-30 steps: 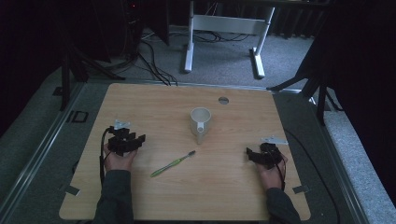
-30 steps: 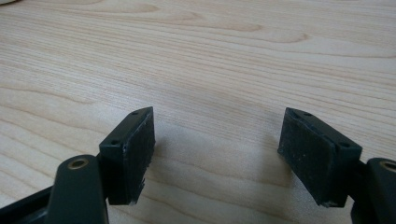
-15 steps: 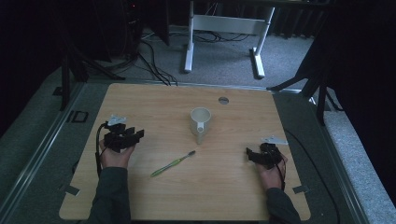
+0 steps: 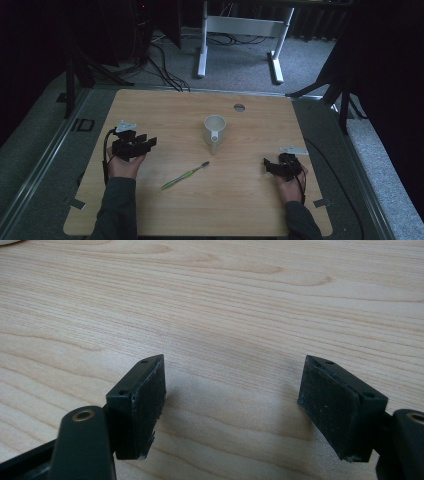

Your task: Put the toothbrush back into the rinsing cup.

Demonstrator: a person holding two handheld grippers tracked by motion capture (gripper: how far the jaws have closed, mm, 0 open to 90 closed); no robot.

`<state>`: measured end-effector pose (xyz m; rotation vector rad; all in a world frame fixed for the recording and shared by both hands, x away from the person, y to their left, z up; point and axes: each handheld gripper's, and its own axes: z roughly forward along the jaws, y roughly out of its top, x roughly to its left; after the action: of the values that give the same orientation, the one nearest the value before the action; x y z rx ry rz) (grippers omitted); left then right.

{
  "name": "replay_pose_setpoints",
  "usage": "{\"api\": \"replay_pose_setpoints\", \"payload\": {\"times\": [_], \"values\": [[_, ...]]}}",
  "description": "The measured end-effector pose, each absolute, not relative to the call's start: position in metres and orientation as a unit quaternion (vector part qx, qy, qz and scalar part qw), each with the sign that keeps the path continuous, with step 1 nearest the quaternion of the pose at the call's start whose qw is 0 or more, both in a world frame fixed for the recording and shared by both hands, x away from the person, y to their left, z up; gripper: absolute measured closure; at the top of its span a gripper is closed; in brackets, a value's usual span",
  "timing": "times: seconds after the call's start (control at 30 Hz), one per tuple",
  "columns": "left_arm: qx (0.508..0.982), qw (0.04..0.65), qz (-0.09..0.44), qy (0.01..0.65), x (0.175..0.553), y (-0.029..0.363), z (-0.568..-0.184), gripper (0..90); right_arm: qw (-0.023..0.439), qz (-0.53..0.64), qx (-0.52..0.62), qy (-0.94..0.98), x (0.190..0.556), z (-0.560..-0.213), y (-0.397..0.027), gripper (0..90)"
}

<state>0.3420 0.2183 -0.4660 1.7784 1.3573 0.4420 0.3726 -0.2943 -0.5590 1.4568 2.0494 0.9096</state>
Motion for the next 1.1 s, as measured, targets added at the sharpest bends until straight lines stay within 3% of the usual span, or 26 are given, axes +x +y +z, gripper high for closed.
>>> {"api": "replay_pose_setpoints", "payload": {"times": [1.1], "values": [[0.745, 0.4, 0.213, 0.489, 0.316, 0.197, -0.427, 51.9, 0.229, 0.335, 0.531, 0.744, 0.373, -0.559, -0.295, 26.3]]}}
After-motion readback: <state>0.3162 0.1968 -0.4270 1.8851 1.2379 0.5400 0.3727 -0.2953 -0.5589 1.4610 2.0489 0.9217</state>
